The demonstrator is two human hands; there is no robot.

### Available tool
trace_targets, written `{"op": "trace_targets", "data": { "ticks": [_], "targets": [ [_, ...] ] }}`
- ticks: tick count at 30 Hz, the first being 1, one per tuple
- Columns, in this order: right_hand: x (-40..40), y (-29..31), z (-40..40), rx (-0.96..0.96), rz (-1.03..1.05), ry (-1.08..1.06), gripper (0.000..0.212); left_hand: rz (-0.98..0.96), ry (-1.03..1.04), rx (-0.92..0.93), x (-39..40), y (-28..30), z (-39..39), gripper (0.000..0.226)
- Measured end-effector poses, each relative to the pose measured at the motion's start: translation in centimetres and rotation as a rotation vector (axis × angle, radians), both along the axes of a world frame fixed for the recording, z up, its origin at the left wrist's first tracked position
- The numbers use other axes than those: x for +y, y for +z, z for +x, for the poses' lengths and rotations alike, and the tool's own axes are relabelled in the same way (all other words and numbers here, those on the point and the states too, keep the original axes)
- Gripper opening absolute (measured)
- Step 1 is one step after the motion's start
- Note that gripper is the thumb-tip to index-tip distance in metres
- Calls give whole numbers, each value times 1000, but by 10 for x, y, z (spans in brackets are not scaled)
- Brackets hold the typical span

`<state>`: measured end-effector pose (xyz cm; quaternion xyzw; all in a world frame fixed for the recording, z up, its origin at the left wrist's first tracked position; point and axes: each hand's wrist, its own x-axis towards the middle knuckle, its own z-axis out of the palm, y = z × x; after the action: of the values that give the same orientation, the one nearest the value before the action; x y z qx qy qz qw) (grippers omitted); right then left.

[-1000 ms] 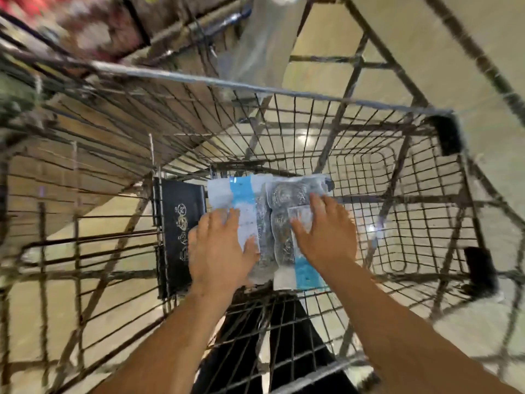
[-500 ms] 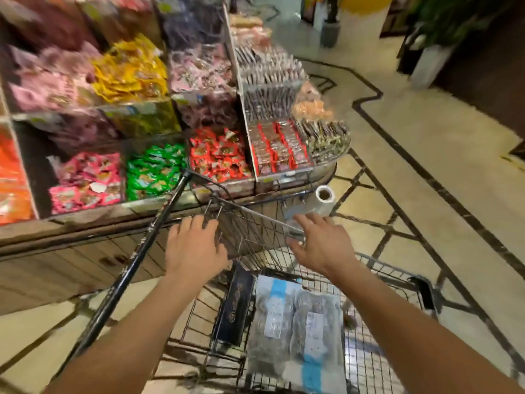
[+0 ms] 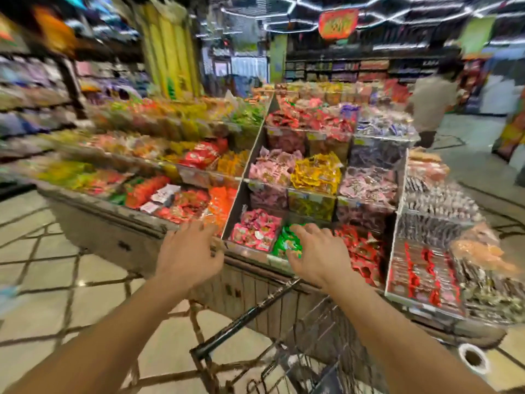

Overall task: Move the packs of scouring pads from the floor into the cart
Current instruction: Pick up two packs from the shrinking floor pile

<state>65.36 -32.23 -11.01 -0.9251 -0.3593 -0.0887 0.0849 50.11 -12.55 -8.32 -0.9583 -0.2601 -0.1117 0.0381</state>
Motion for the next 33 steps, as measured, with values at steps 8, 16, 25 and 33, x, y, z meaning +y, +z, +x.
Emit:
{"op": "trace_targets", "data": {
  "ticks": [8, 16, 25, 33],
  "targets": [
    [137, 32, -62, -67, 26, 186, 61, 24, 252, -62, 99, 18, -95, 60],
    [268, 38, -138, -77, 39, 358, 59, 26, 366, -93, 201, 15, -185, 54],
    [423, 38, -220, -75, -11, 449, 58, -9, 437, -96, 327, 0, -280, 59],
    [540, 21, -269, -82, -27, 550, 59, -41, 548, -98, 416, -17, -349, 59]
  ]
}}
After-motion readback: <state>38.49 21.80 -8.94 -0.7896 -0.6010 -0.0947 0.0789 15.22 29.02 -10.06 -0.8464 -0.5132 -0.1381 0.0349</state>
